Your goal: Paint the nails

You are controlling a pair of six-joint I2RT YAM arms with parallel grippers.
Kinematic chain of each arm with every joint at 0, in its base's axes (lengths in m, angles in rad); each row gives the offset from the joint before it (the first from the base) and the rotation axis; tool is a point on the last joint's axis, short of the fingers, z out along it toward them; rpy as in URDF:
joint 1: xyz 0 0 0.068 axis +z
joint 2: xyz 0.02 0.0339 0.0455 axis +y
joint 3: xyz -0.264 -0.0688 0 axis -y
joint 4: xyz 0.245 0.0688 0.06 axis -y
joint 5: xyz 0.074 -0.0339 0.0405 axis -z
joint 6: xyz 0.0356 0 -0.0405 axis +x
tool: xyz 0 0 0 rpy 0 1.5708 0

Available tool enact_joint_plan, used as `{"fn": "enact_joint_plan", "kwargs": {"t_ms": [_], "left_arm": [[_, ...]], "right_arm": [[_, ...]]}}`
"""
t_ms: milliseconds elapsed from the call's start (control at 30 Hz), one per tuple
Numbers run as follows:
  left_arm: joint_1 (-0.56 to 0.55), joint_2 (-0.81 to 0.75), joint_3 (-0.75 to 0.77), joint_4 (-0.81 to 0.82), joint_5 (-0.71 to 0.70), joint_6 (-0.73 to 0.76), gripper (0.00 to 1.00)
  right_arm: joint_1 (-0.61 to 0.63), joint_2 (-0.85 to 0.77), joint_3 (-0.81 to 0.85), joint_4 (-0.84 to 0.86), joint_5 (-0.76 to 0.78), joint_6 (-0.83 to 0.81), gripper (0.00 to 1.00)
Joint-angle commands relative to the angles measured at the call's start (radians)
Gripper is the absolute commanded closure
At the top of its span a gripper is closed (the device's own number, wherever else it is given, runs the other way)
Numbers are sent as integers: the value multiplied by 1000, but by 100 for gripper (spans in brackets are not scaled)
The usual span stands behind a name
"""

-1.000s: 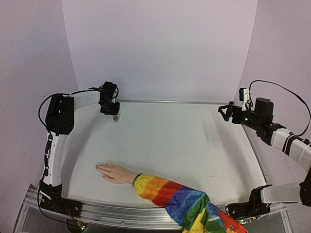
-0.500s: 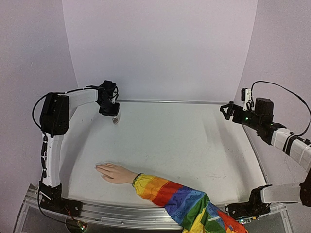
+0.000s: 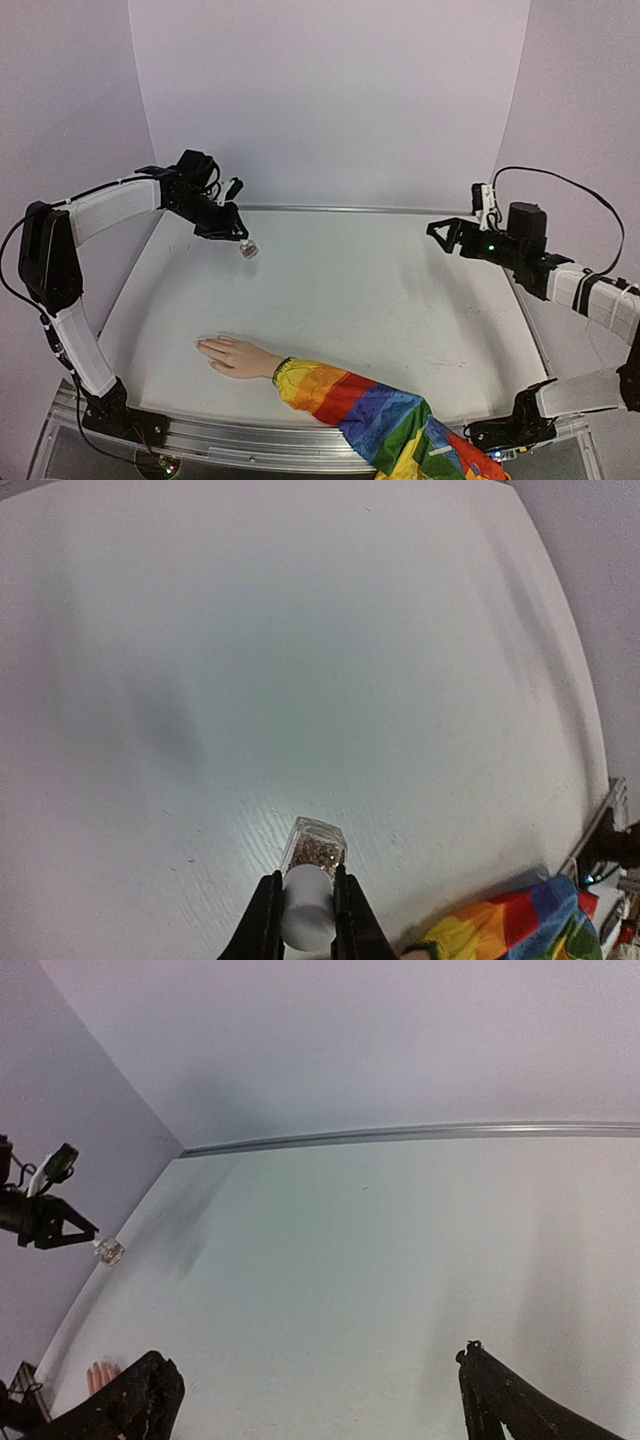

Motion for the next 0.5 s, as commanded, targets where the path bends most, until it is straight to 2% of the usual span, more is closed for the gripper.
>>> {"fn": "enact_joint_plan", "kwargs": {"t_ms": [0, 167, 300, 467], "left_arm": [[-58, -90, -36, -4, 235, -18, 100], [-129, -113, -28, -4, 336, 4, 100], [-171, -117, -29, -4, 406, 18, 100], [-215, -131, -32, -3, 471, 49, 100]], "right_arm": [[206, 88, 27, 171, -45, 24, 2], [408, 292, 86, 383, -237, 31, 2], [517, 438, 160, 488, -324, 6, 5], [545, 588, 260, 567, -431, 30, 25]]}}
